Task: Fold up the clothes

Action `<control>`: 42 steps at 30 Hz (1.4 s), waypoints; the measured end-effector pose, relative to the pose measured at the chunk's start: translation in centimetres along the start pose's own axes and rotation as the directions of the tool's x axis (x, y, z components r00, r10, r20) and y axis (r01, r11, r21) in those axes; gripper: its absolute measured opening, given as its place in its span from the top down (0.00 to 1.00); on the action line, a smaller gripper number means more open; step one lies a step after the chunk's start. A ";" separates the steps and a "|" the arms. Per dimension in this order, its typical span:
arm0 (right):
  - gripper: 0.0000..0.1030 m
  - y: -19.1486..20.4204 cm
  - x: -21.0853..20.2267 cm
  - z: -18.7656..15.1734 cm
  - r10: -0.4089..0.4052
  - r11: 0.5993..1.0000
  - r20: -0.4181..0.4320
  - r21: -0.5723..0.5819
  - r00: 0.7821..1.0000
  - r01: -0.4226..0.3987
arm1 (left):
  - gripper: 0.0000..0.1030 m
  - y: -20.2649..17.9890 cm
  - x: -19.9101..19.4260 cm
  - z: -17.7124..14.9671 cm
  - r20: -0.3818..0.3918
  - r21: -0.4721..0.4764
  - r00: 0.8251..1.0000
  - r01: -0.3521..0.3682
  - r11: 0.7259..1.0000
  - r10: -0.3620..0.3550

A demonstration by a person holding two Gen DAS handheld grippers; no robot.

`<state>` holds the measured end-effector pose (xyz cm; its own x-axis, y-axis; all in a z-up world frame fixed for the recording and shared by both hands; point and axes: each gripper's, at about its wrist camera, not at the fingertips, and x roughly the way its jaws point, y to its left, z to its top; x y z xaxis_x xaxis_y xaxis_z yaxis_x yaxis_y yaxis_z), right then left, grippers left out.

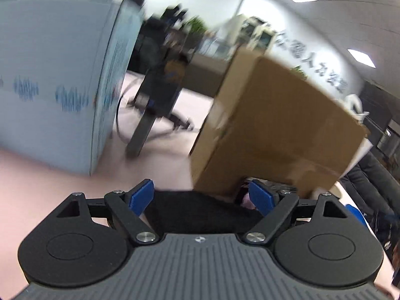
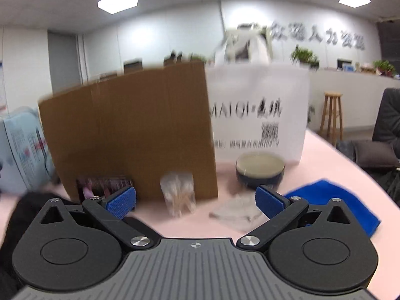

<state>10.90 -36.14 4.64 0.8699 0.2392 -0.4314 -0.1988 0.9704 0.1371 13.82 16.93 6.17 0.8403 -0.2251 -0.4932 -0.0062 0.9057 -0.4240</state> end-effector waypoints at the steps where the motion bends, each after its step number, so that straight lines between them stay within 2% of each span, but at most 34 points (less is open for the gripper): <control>1: 0.00 -0.2 1.4 -0.8 0.011 1.000 -0.031 -0.002 0.999 -0.011 | 0.21 0.9 1.9 -0.6 -0.024 -0.041 1.000 -0.002 0.999 0.001; 4: 0.02 -1.1 4.4 -2.9 0.050 0.999 -0.088 0.025 0.995 -0.048 | 0.21 2.5 5.8 -2.2 -0.094 -0.093 0.996 -0.018 0.995 0.009; 6: 0.03 -1.5 5.5 -3.9 0.076 0.997 -0.105 0.038 0.991 -0.073 | 0.21 3.0 7.5 -2.9 -0.116 -0.087 0.993 -0.032 0.996 0.021; 8: 0.03 -2.2 6.1 -4.8 0.127 0.990 -0.107 0.078 0.986 -0.119 | 0.21 3.1 8.2 -3.5 -0.098 -0.065 0.995 -0.022 0.998 0.015; 11: 0.03 -3.1 6.6 -5.5 0.183 0.975 -0.111 0.145 0.977 -0.166 | 0.21 3.0 8.7 -4.9 -0.024 0.007 1.000 0.013 1.000 -0.013; 14: 0.08 -4.3 6.7 -5.7 0.234 0.953 -0.094 0.219 0.968 -0.209 | 0.22 2.8 8.9 -5.4 -0.004 0.047 1.000 0.009 0.999 -0.009; 16: 0.21 -4.6 6.8 -5.8 0.231 0.952 -0.106 0.231 0.967 -0.202 | 0.23 2.7 9.0 -5.5 -0.005 0.059 1.000 0.007 0.998 -0.006; 17: 0.31 -4.5 7.0 -5.8 0.211 0.959 -0.138 0.218 0.968 -0.178 | 0.26 2.6 9.0 -5.5 -0.007 0.063 1.000 0.008 0.998 -0.008; 18: 0.37 -4.3 6.9 -5.8 0.194 0.966 -0.145 0.201 0.970 -0.163 | 0.28 2.5 9.0 -5.5 -0.010 0.069 1.000 0.013 0.998 -0.012; 24: 0.60 -4.6 6.6 -5.9 0.161 0.975 -0.157 0.181 0.974 -0.132 | 0.53 2.4 9.5 -5.4 -0.031 0.084 0.998 0.057 0.995 -0.054; 26: 0.60 -5.1 6.0 -5.9 0.146 0.975 -0.144 0.186 0.979 -0.118 | 0.55 2.9 9.5 -5.3 -0.036 0.059 0.996 0.081 0.995 -0.079; 28: 0.43 -5.5 5.5 -6.0 0.143 0.975 -0.130 0.189 0.981 -0.117 | 0.54 3.3 9.5 -5.3 -0.035 0.031 0.995 0.098 0.995 -0.097; 29: 0.27 -5.6 5.4 -6.1 0.145 0.974 -0.126 0.192 0.981 -0.119 | 0.54 3.4 9.5 -5.3 -0.035 0.021 0.994 0.105 0.994 -0.104; 32: 0.28 -5.7 5.6 -6.4 0.192 0.966 -0.147 0.200 0.970 -0.161 | 0.54 3.6 9.5 -5.3 -0.035 0.004 0.993 0.116 0.993 -0.116; 34: 0.43 -4.7 5.8 -6.3 0.201 0.973 -0.162 0.150 0.966 -0.178 | 0.57 3.5 9.5 -5.2 -0.033 0.008 0.993 0.114 0.993 -0.114; 35: 0.51 -4.3 5.8 -6.3 0.212 0.972 -0.164 0.135 0.963 -0.191 | 0.67 3.4 9.5 -5.2 -0.032 0.013 0.993 0.113 0.993 -0.113; 37: 0.60 -3.8 5.9 -6.3 0.234 0.970 -0.167 0.106 0.958 -0.219 | 0.83 3.3 9.2 -5.0 -0.013 0.027 0.989 0.145 0.989 -0.145; 39: 0.69 -3.9 5.3 -6.1 0.264 0.962 -0.128 0.102 0.956 -0.252 | 0.89 3.1 8.0 -4.6 0.048 0.072 0.984 0.165 0.984 -0.169; 41: 0.75 -3.8 4.1 -5.8 0.296 0.954 -0.060 0.069 0.953 -0.292 | 0.94 2.8 6.1 -4.0 0.131 0.106 0.966 0.211 0.972 -0.224; 42: 0.77 -3.7 3.7 -5.7 0.300 0.953 -0.041 0.058 0.953 -0.298 | 0.94 2.7 4.9 -3.7 0.177 0.123 0.947 0.248 0.961 -0.267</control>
<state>12.31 -38.60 -2.57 0.7508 0.5207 -0.4063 -0.4222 0.8515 0.3111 15.97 16.90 -0.18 0.8938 -0.3912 -0.2193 0.2690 0.8589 -0.4359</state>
